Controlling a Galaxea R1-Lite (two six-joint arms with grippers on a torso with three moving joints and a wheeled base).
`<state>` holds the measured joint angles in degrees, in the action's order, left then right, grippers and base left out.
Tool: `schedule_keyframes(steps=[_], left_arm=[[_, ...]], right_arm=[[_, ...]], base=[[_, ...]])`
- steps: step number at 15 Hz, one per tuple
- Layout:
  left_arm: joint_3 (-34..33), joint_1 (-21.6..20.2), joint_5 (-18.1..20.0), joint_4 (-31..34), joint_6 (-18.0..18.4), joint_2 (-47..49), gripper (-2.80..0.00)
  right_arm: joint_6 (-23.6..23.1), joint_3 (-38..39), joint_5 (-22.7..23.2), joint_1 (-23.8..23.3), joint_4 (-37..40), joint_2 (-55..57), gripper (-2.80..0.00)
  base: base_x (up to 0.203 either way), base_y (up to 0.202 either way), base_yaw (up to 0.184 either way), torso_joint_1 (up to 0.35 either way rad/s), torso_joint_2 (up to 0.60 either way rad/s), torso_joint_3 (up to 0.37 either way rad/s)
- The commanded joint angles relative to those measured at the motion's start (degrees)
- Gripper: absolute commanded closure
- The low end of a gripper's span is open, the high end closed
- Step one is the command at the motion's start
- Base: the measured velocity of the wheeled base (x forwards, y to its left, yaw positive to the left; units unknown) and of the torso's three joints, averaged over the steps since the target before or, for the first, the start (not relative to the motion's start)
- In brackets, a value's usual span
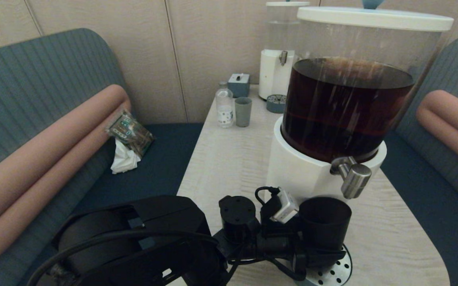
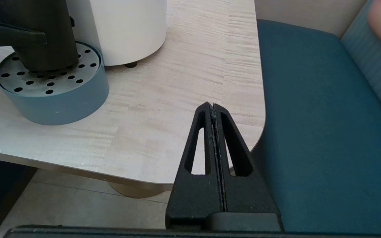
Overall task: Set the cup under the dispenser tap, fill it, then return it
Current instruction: Place it under the water dispenser
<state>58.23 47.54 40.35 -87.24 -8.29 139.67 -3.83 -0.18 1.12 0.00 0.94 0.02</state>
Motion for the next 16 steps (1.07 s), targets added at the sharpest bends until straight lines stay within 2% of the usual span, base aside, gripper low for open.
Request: schedule_keyframes(steps=[1, 6, 7, 16], left_arm=[[-0.06, 0.01, 0.24, -0.43, -0.06, -0.10, 0.00], [-0.46, 0.01, -0.10, -0.43, 0.03, -0.25, 0.00], [-0.49, 0.01, -0.18, -0.43, 0.03, -0.19, -2.80], [-1.68, 0.09, -0.67, -0.43, 0.01, -0.54, -2.80]], right_arm=[[-0.04, -0.03, 0.02, 0.00, 0.02, -0.11, 0.00], [-0.04, 0.01, 0.02, 0.00, 0.02, -0.11, 0.00], [-0.04, 0.01, 0.02, 0.00, 0.02, -0.11, 0.00], [-0.04, 0.01, 0.02, 0.00, 0.02, -0.11, 0.00]], base=[[0.000, 0.000, 0.000, 0.000, 0.00, 0.000], [0.000, 0.000, 0.000, 0.000, 0.00, 0.000], [0.000, 0.000, 0.000, 0.000, 0.00, 0.000], [0.000, 0.000, 0.000, 0.000, 0.00, 0.000]])
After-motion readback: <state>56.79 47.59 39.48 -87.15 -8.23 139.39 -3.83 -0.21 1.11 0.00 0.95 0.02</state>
